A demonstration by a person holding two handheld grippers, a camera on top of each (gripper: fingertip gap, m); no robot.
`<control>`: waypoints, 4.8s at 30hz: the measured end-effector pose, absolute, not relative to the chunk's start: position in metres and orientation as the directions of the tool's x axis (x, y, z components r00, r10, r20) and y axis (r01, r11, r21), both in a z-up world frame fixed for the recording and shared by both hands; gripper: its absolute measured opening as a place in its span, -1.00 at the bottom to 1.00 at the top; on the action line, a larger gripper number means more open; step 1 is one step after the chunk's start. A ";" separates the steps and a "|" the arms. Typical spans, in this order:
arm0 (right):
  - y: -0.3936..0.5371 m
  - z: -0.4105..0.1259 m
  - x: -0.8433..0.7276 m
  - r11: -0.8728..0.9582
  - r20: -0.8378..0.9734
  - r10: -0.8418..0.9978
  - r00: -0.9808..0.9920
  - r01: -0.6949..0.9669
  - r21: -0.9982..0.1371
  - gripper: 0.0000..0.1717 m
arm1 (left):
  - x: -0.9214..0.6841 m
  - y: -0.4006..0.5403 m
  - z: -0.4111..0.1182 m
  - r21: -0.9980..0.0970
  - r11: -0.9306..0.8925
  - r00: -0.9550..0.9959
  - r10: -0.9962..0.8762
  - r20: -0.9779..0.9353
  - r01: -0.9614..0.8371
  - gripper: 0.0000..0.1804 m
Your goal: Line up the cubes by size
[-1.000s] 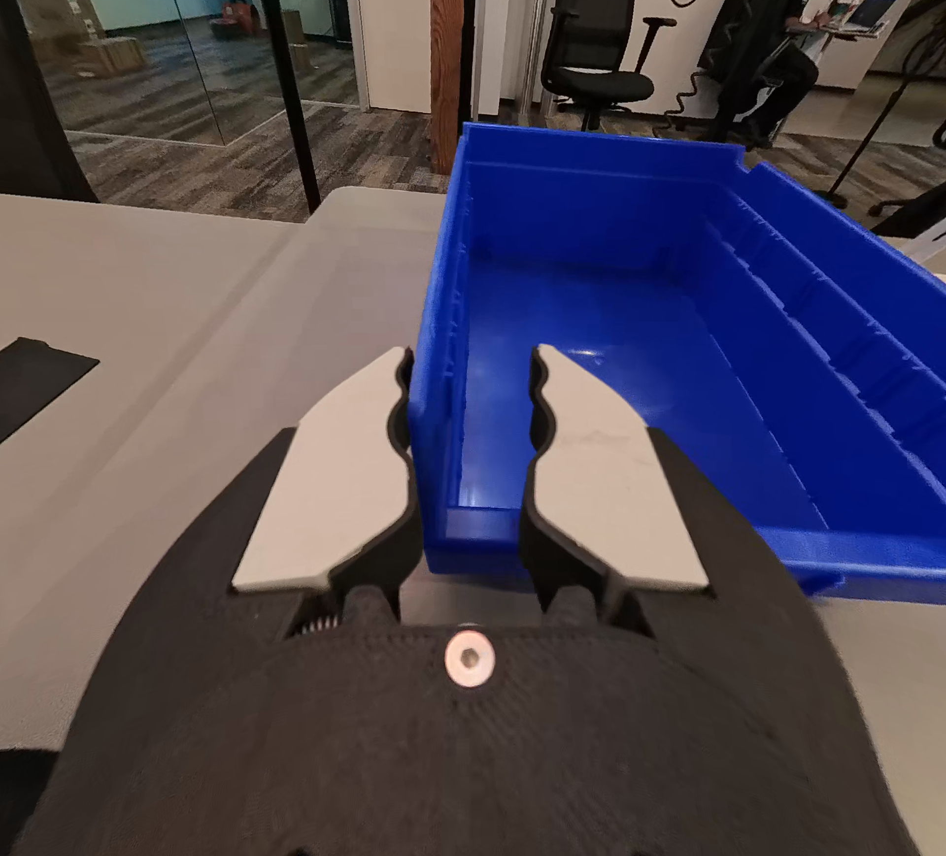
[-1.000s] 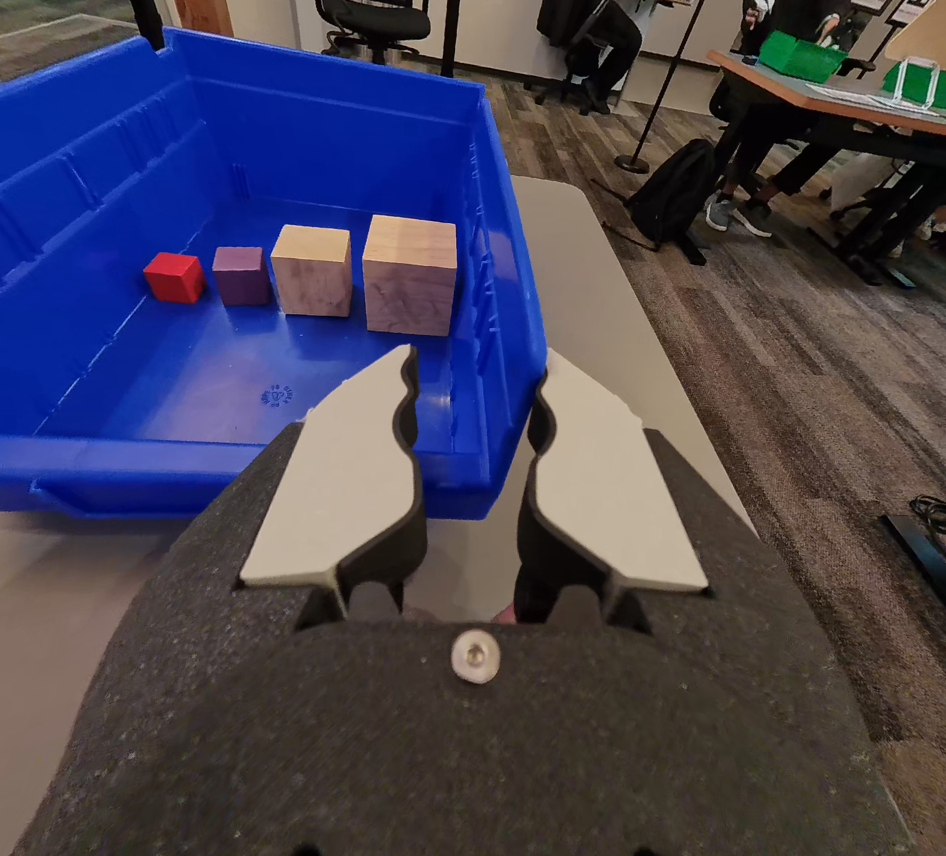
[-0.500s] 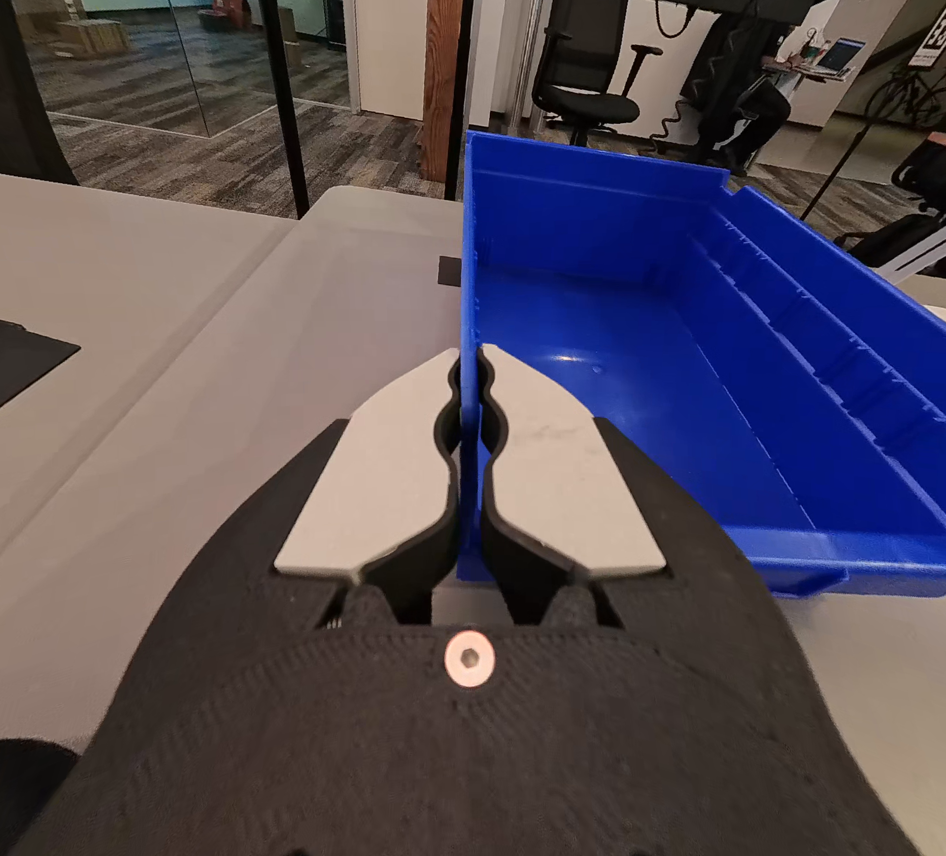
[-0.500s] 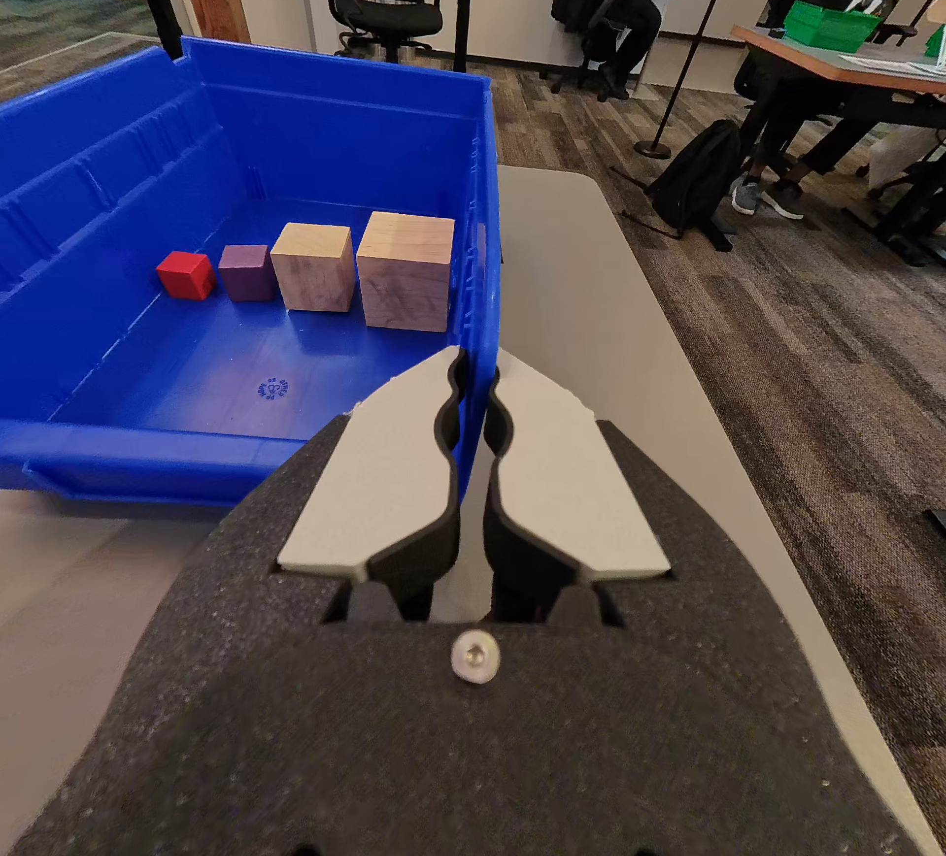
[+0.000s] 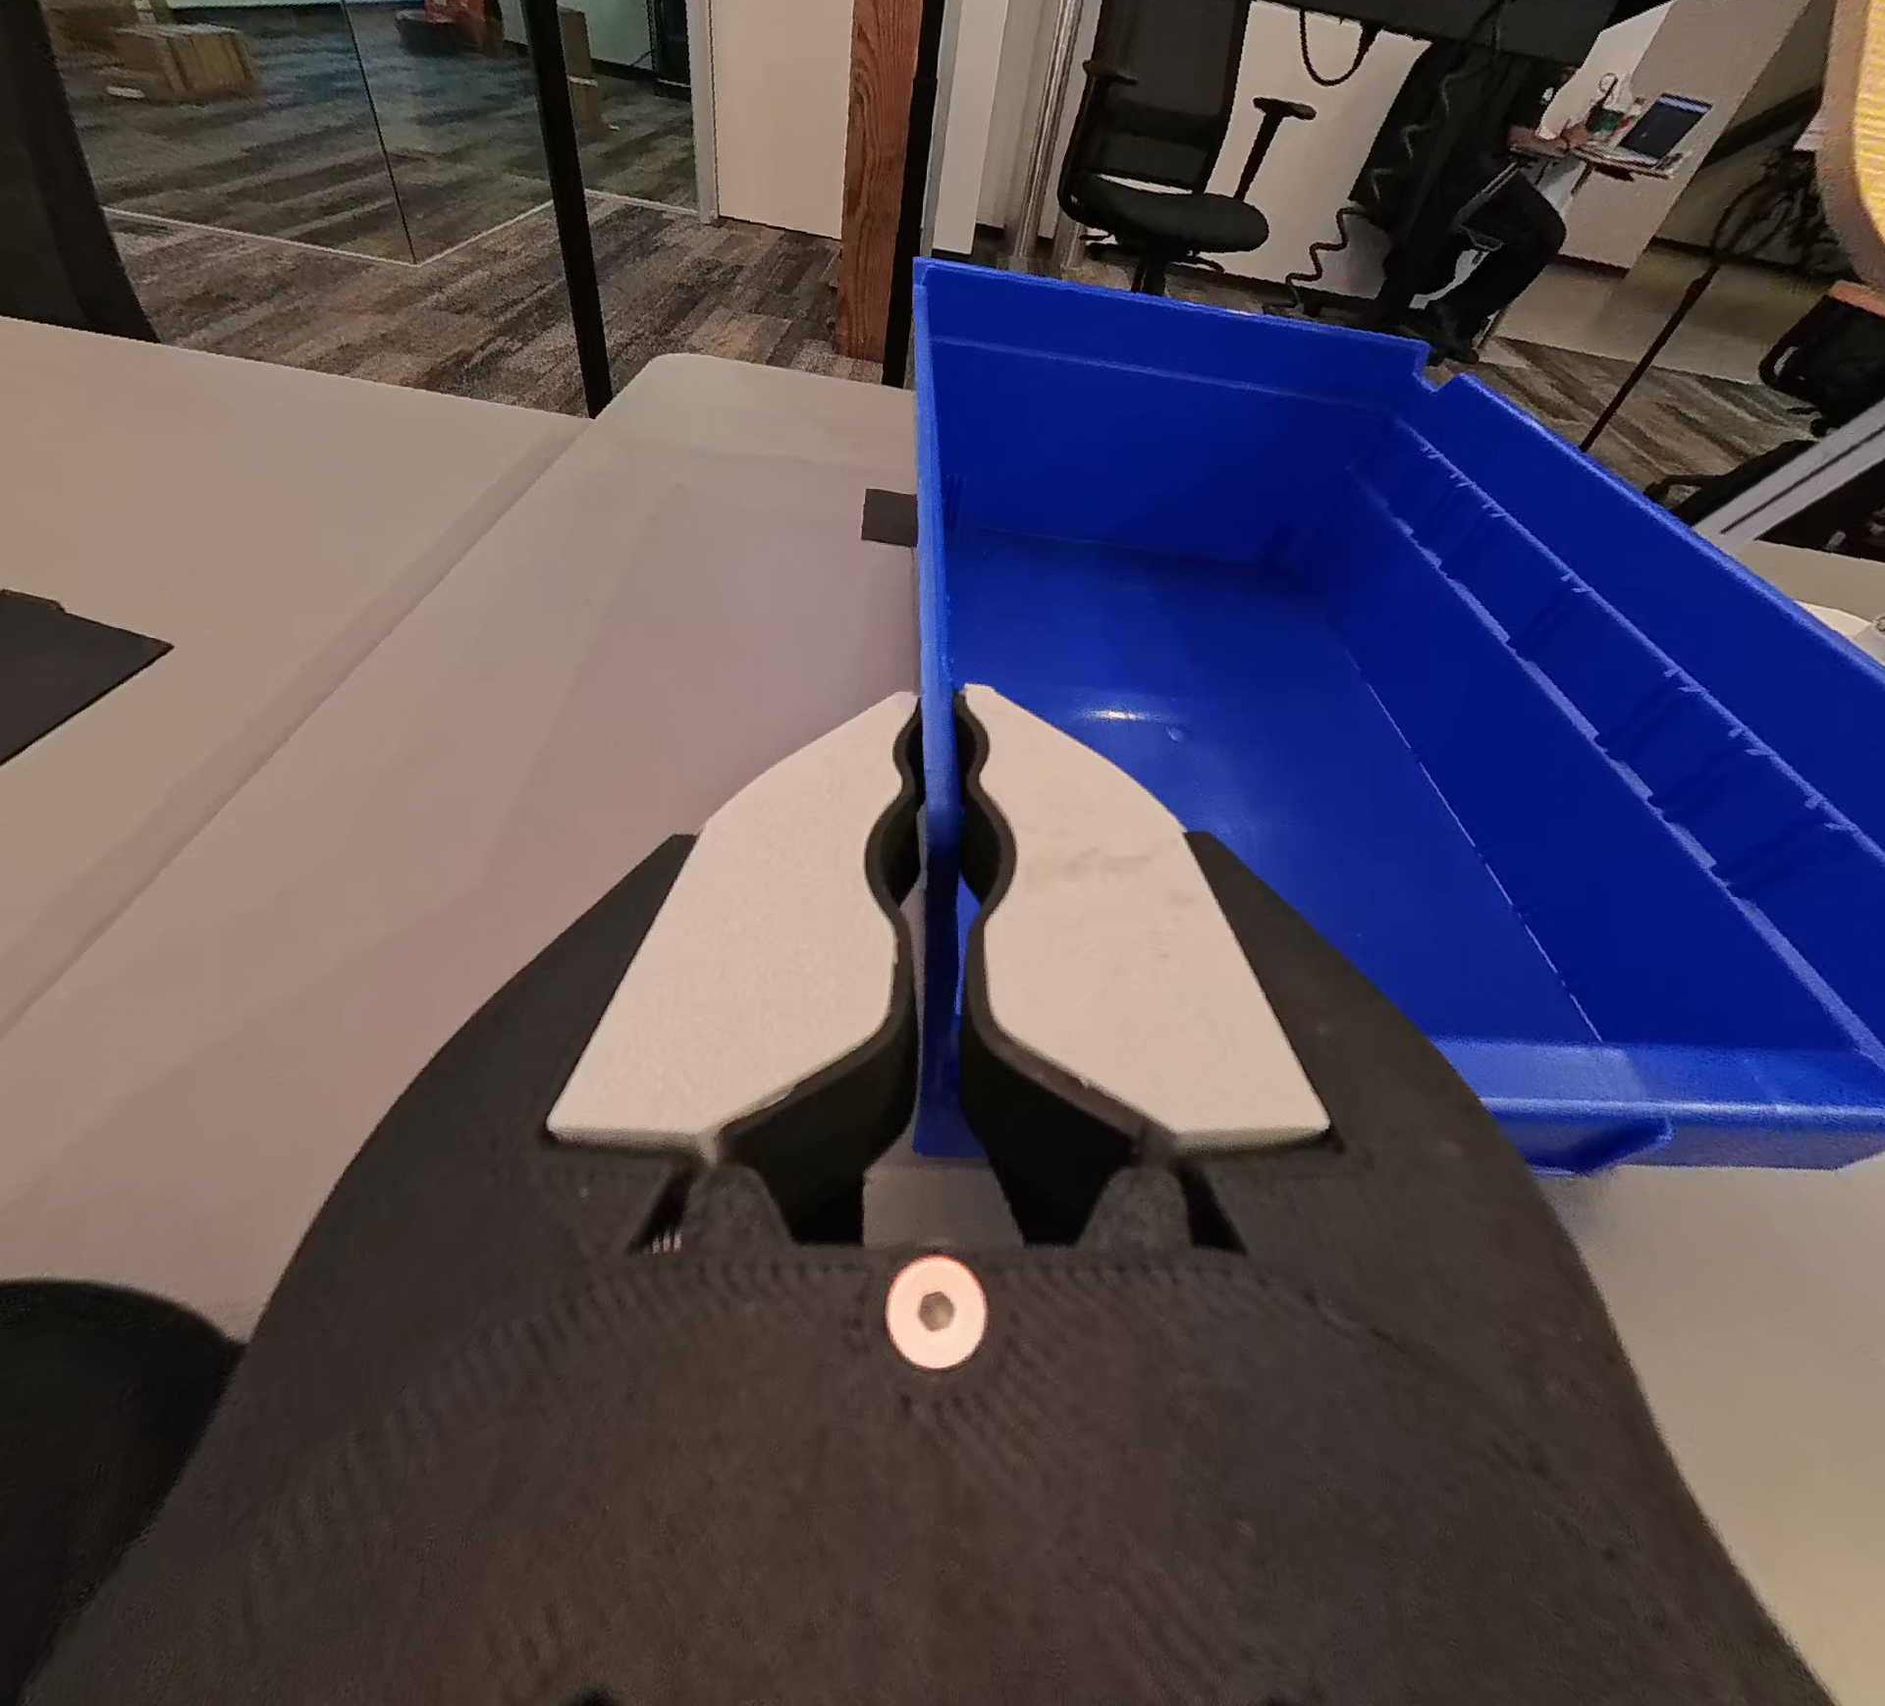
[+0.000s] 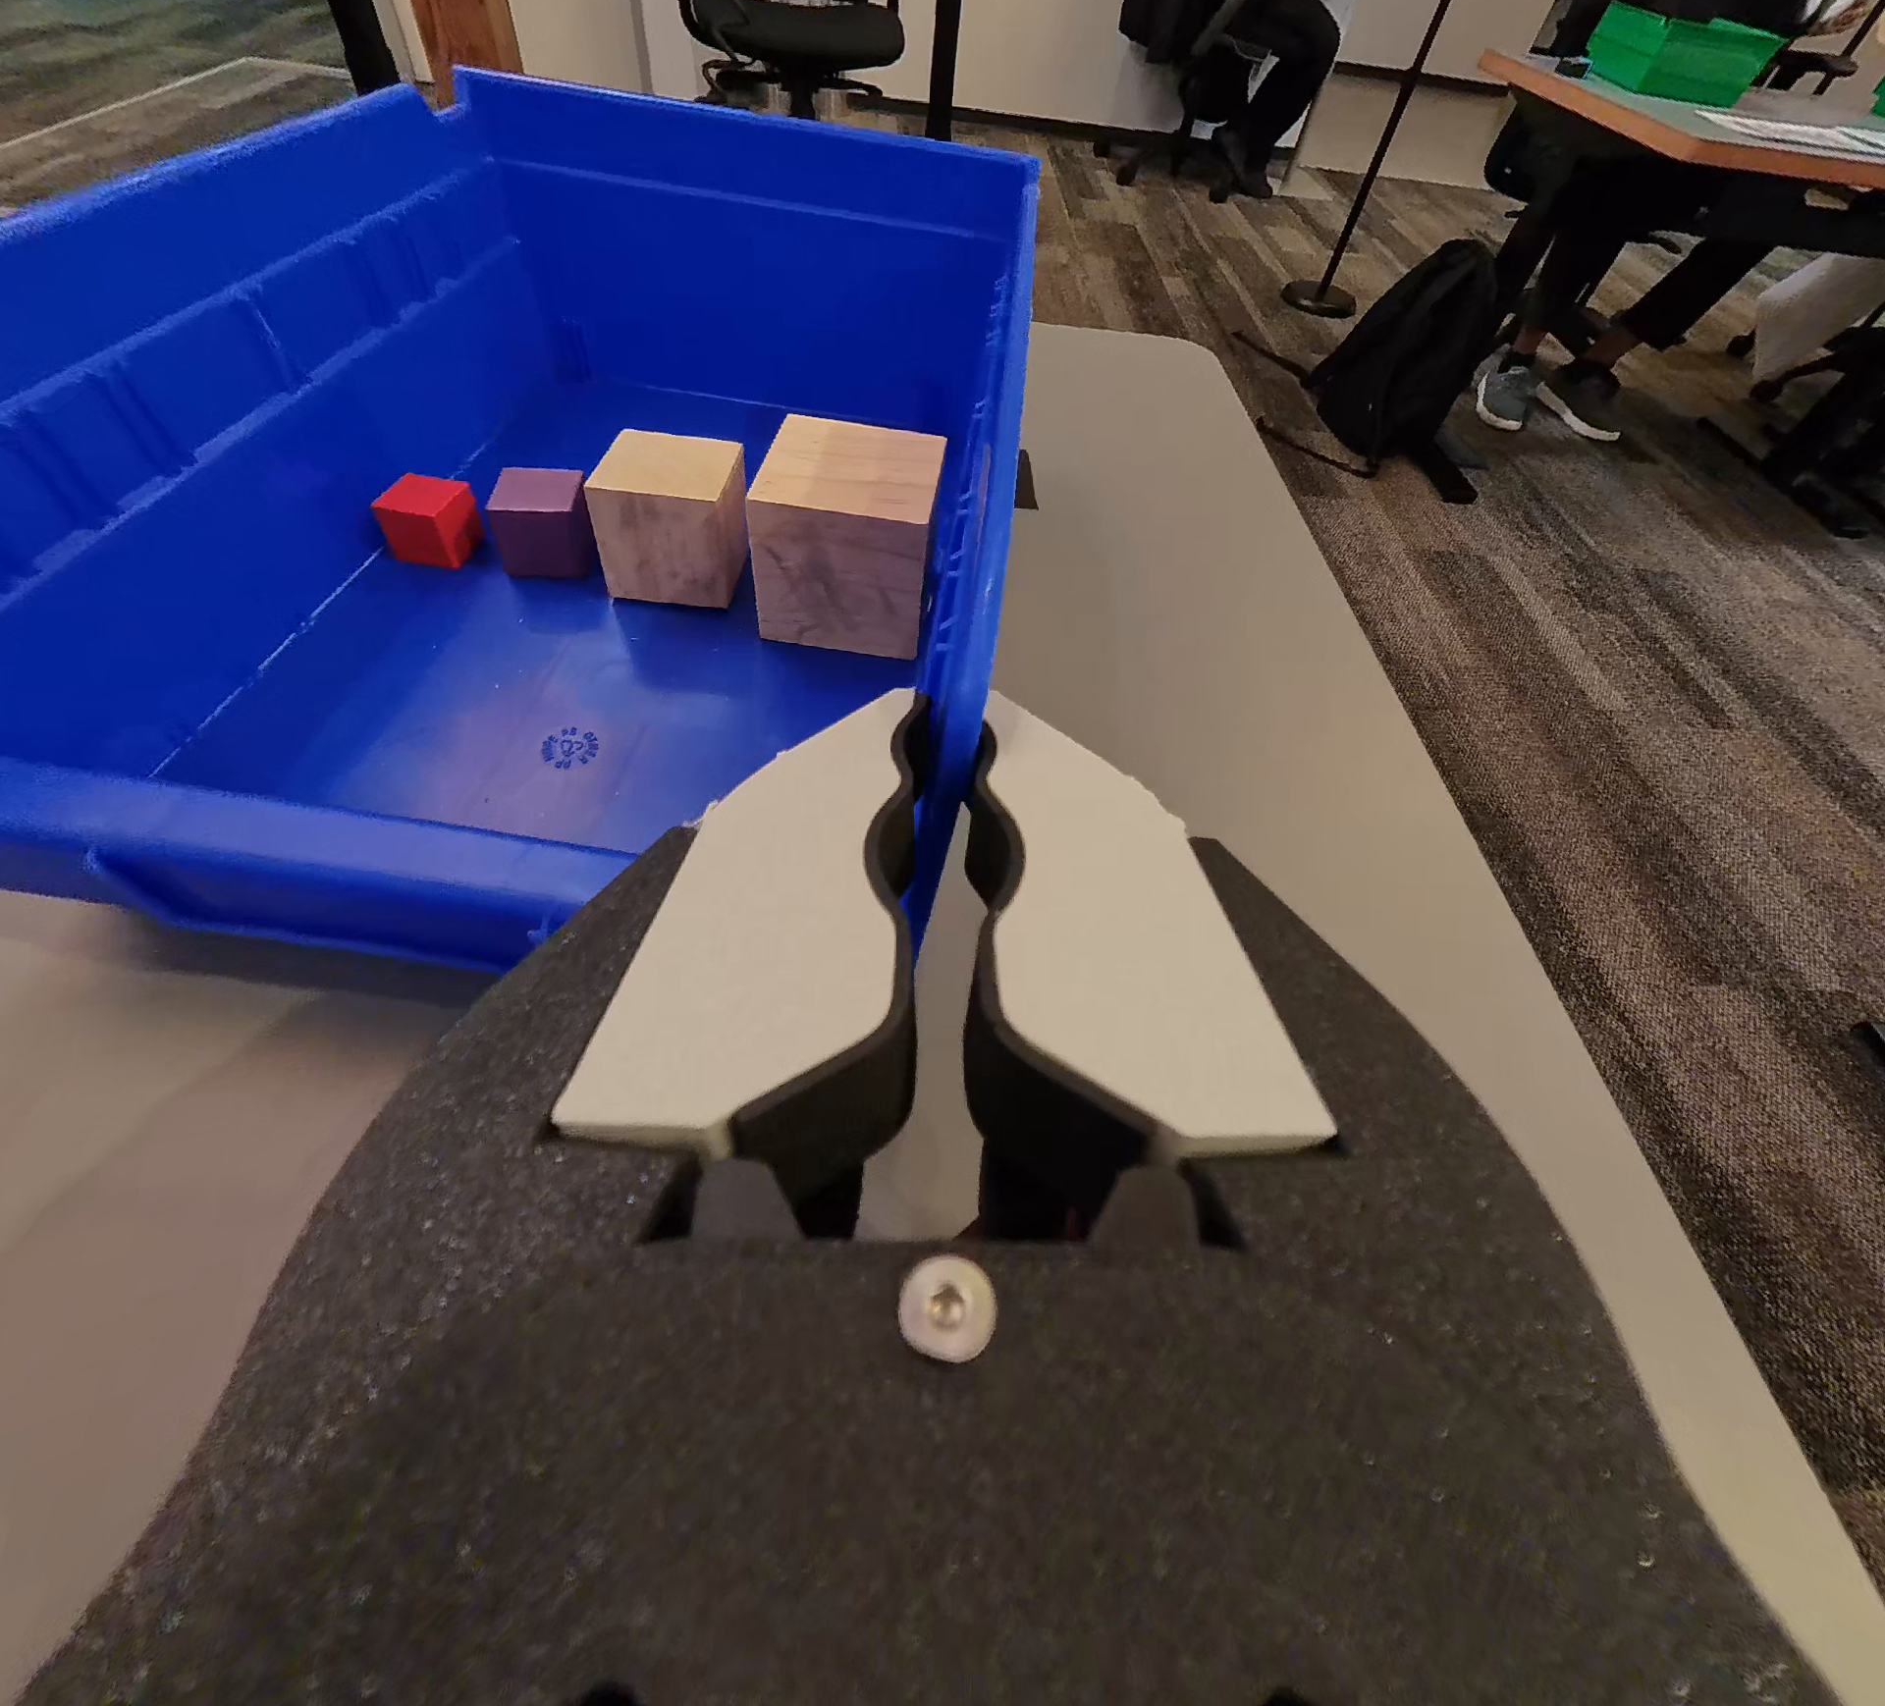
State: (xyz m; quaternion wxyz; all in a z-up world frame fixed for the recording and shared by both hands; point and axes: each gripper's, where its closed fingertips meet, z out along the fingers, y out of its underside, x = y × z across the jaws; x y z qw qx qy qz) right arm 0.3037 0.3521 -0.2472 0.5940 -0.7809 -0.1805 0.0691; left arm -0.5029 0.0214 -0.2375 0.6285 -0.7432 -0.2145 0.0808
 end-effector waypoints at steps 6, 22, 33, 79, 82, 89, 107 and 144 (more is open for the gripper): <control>0.339 -0.247 0.299 -0.227 0.108 0.372 0.922 0.203 -0.952 -0.95 | -0.493 0.009 -0.238 -0.968 -0.119 0.891 0.429 0.149 0.219 -0.98; 0.300 -0.248 0.293 -0.242 0.077 0.380 0.922 0.179 -0.953 -0.94 | -0.471 -0.009 -0.238 -0.959 -0.095 0.880 0.430 0.202 0.267 -0.96; 0.266 -0.248 0.282 -0.256 0.046 0.379 0.924 0.152 -0.955 -0.93 | -0.456 -0.033 -0.241 -0.944 -0.240 0.914 0.387 0.119 0.225 -0.97; 0.133 -0.249 0.181 -0.274 -0.016 0.532 0.846 0.154 -0.949 -0.95 | -0.372 -0.089 -0.244 -0.917 -0.336 0.961 0.237 0.141 0.217 -0.96; 0.133 -0.249 0.172 -0.268 -0.004 0.550 0.835 0.173 -0.948 -0.95 | -0.368 -0.084 -0.251 -0.908 -0.346 0.964 0.199 0.174 0.235 -0.87; 0.134 -0.249 0.152 -0.259 0.014 0.585 0.811 0.203 -0.944 -0.96 | -0.368 -0.088 -0.252 -0.902 -0.371 0.969 0.189 0.158 0.220 -0.95; 0.143 -0.250 0.118 -0.258 -0.002 0.629 0.778 0.206 -0.944 -0.97 | -0.335 -0.137 -0.253 -0.865 -0.457 0.978 0.130 0.162 0.204 -0.95; -0.075 -0.173 -0.019 -0.062 0.013 0.921 0.390 0.179 -0.982 -0.26 | -0.265 -0.173 -0.253 -0.837 -0.523 0.986 0.113 0.122 0.163 -0.89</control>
